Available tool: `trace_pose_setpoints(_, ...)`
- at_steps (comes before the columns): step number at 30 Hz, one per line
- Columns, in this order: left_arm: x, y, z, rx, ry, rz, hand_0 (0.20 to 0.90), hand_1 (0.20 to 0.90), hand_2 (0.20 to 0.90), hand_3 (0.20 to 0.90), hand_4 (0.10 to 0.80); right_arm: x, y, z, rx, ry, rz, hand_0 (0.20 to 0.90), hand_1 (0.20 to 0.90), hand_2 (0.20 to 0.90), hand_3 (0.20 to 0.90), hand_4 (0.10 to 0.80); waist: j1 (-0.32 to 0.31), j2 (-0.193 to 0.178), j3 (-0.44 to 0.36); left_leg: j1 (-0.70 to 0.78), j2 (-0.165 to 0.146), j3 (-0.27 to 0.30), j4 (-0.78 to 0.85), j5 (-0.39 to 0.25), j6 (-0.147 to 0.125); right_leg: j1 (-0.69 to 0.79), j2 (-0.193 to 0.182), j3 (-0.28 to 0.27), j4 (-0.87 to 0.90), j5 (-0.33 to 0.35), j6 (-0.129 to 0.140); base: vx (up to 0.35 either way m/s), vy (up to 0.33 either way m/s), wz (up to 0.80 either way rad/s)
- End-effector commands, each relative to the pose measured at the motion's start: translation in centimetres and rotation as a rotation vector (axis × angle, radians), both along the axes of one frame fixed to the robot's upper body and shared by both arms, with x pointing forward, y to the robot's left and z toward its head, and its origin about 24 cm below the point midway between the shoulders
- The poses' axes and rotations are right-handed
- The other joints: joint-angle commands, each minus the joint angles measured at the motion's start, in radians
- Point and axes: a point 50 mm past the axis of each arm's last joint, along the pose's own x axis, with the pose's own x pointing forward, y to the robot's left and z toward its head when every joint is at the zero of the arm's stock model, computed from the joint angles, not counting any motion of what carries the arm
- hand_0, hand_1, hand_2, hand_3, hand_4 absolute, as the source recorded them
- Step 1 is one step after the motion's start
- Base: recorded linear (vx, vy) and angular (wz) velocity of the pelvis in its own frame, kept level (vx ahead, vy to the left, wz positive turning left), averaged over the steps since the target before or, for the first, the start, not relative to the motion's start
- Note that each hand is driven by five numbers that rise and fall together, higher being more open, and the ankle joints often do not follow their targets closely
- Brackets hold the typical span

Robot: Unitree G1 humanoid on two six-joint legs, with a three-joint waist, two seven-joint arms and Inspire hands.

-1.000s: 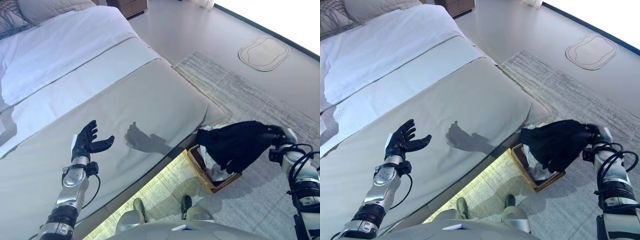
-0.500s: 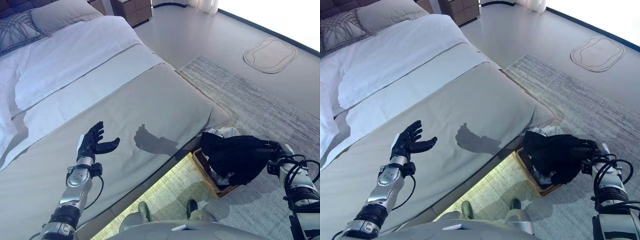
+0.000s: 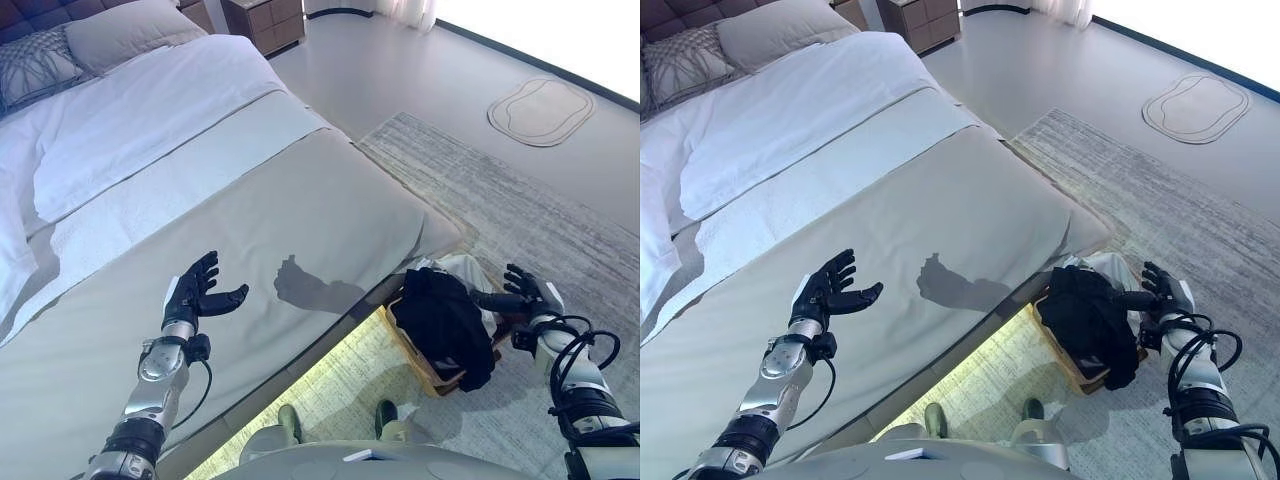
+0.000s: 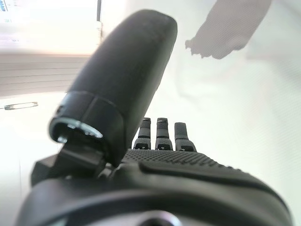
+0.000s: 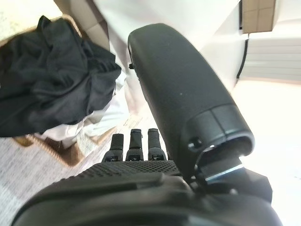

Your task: Pick up the clothes from the bed and place them into the basket

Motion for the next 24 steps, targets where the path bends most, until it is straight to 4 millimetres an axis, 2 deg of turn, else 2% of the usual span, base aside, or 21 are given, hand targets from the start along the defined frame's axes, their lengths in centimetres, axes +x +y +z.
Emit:
trace_pose_setpoints(1, 1.1, 1.1, 2.0, 0.046, -0.114, -0.005, 0.9, 0.9, 0.9, 0.9, 0.8, 2.5, 0.2, 4.0, -0.039, -0.236, 0.039, 0.9, 0.9, 0.9, 0.9, 0.8, 0.009, -0.02, -0.041, -0.037, 0.044, -0.06, 0.006, -0.008, -0.058, -0.047, 0.003, 0.01, 0.129, -0.096, 0.006, 0.043, 0.0, 0.0)
trace_pose_setpoints(6, 0.5, 1.1, 1.2, 0.068, -0.067, -0.031, 0.9, 0.9, 0.9, 0.9, 0.8, 2.8, 1.5, 4.4, -0.052, -0.274, 0.092, 0.9, 0.9, 0.9, 0.9, 0.8, 0.007, -0.023, -0.045, -0.036, 0.049, -0.058, 0.008, -0.007, -0.058, -0.047, 0.007, 0.01, 0.131, -0.098, 0.006, 0.0, 0.0, 0.0)
trace_pose_setpoints(7, 0.2, 0.9, 0.8, 0.072, -0.048, -0.05, 0.9, 0.9, 0.9, 0.9, 0.8, 3.0, 2.5, 4.6, -0.1, -0.28, 0.134, 0.9, 0.9, 0.9, 0.9, 0.8, 0.005, -0.023, -0.045, -0.037, 0.05, -0.057, 0.011, -0.007, -0.059, -0.047, 0.007, 0.01, 0.134, -0.1, 0.006, 0.0, 0.0, 0.0)
trace_pose_setpoints(14, -0.1, -0.1, 0.2, 0.149, 0.0, -0.157, 0.9, 0.9, 0.9, 0.9, 0.8, 3.3, 6.2, 5.5, -0.352, -0.284, 0.377, 0.9, 0.9, 0.9, 0.9, 0.8, 0.003, -0.022, -0.044, -0.047, 0.046, -0.061, 0.02, -0.008, -0.057, -0.049, 0.002, 0.008, 0.14, -0.107, 0.009, 0.003, 0.034, 0.0)
trace_pose_setpoints(15, -0.1, -0.5, 0.1, 0.167, 0.002, -0.188, 0.9, 0.9, 0.9, 0.9, 0.8, 3.2, 7.4, 5.5, -0.396, -0.284, 0.452, 0.9, 0.9, 0.9, 0.9, 0.8, 0.006, -0.021, -0.043, -0.051, 0.043, -0.065, 0.024, -0.009, -0.057, -0.05, -0.001, 0.003, 0.144, -0.109, 0.01, -0.004, 0.038, 0.01)
trace_pose_setpoints(21, -0.7, -0.9, -0.5, 0.159, 0.045, -0.24, 0.9, 0.9, 0.9, 0.9, 0.8, 2.6, 10.1, 5.9, -0.542, -0.307, 0.673, 0.9, 0.9, 0.9, 0.9, 0.8, 0.027, -0.025, -0.044, -0.063, 0.033, -0.084, 0.033, -0.01, -0.056, -0.041, -0.01, -0.019, 0.149, -0.118, 0.009, 0.022, 0.021, 0.04)
trace_pose_setpoints(24, -0.9, -1.1, -0.8, 0.156, 0.067, -0.259, 0.9, 0.9, 0.9, 0.9, 0.8, 2.6, 10.7, 6.5, -0.616, -0.32, 0.73, 0.9, 0.9, 0.9, 0.9, 0.8, 0.043, -0.026, -0.043, -0.069, 0.025, -0.099, 0.033, -0.009, -0.055, -0.035, -0.01, -0.032, 0.154, -0.123, 0.009, 0.023, -0.008, 0.15)
